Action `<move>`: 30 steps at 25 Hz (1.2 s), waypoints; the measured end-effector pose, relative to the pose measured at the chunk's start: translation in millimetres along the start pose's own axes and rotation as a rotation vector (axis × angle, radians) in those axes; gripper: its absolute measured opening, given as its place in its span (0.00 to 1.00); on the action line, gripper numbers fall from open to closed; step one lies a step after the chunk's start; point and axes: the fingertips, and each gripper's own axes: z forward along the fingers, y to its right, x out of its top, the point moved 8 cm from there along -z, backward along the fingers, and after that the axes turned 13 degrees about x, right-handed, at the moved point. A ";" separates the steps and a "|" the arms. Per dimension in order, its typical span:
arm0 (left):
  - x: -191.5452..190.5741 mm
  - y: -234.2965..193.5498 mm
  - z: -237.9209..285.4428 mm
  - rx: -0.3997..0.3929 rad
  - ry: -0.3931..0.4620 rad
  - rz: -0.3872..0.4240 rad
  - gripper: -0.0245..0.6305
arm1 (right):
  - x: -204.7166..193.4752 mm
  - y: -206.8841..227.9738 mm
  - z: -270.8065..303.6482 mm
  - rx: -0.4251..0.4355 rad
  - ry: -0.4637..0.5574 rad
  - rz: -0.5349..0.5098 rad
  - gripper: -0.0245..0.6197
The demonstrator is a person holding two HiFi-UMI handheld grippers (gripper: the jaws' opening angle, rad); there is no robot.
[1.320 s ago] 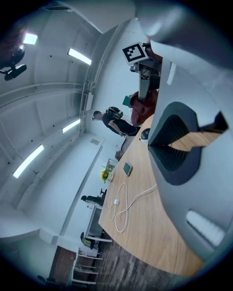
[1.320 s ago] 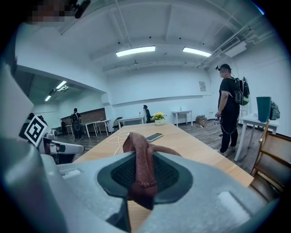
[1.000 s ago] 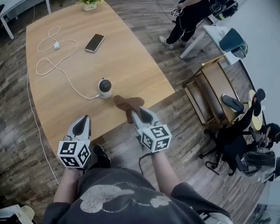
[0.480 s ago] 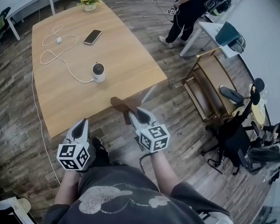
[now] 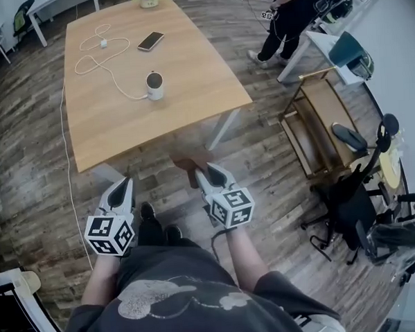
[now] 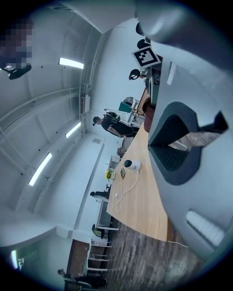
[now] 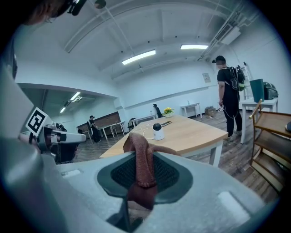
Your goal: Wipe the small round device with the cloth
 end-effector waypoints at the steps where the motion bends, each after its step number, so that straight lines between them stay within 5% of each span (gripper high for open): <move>1: -0.9 1.3 -5.4 0.002 -0.002 0.004 0.07 | -1.3 -1.6 -1.7 0.001 0.004 0.005 0.16; 15: -6.1 9.9 -33.2 -0.082 -0.012 -0.003 0.07 | -5.9 -38.2 -9.4 -0.009 -0.008 -0.017 0.16; 30: -32.8 -24.4 -127.5 -0.131 0.007 -0.024 0.07 | -31.7 -145.7 -51.9 -0.100 0.024 -0.048 0.15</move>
